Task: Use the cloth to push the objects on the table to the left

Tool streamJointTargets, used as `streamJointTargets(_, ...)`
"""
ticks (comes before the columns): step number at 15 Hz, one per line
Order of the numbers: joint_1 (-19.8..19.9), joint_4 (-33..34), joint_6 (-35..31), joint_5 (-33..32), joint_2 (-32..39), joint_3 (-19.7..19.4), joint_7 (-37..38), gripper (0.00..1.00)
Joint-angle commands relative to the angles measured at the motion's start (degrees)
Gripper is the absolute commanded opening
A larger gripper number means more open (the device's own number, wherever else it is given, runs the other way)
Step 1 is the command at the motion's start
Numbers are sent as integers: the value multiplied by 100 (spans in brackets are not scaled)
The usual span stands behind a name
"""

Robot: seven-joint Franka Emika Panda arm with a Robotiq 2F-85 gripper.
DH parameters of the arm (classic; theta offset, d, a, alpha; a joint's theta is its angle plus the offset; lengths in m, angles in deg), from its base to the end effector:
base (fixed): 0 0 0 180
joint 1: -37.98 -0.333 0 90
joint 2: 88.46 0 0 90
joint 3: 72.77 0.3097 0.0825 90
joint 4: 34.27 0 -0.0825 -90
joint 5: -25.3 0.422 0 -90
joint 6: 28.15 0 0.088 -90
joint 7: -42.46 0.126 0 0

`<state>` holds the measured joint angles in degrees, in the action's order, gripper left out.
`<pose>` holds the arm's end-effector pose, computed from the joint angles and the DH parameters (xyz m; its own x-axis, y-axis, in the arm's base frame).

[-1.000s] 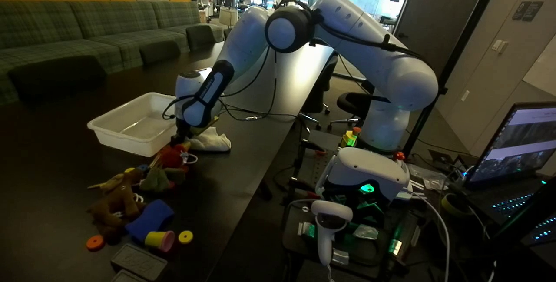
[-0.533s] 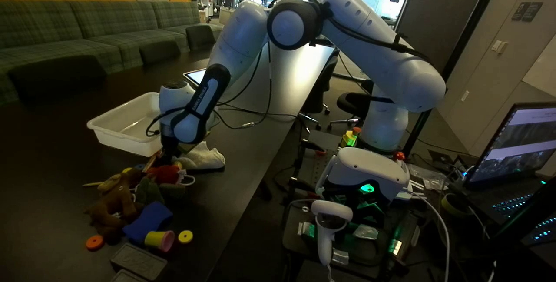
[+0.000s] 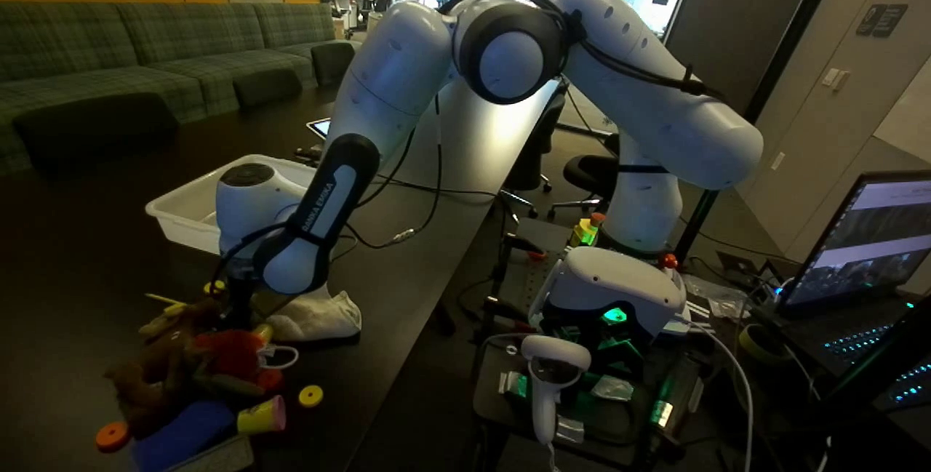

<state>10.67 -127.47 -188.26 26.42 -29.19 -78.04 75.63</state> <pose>0.6315 0.2571 -0.0265 0.9753 -0.1606 0.1519 -0.1600 -0.9870 -0.0158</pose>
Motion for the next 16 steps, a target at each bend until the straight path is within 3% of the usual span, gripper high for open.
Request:
streamJointTargets(1,-627,47,276,195,-136,-149,795,7)
streamJointTargets(6,-841,-199,164,97,-520,74,1048,7)
streamJointTargets(12,91,-1707,-165,146,-1784,722,-170,7)
streamJointTargets(16,716,-2721,-2,198,-2407,692,-807,7)
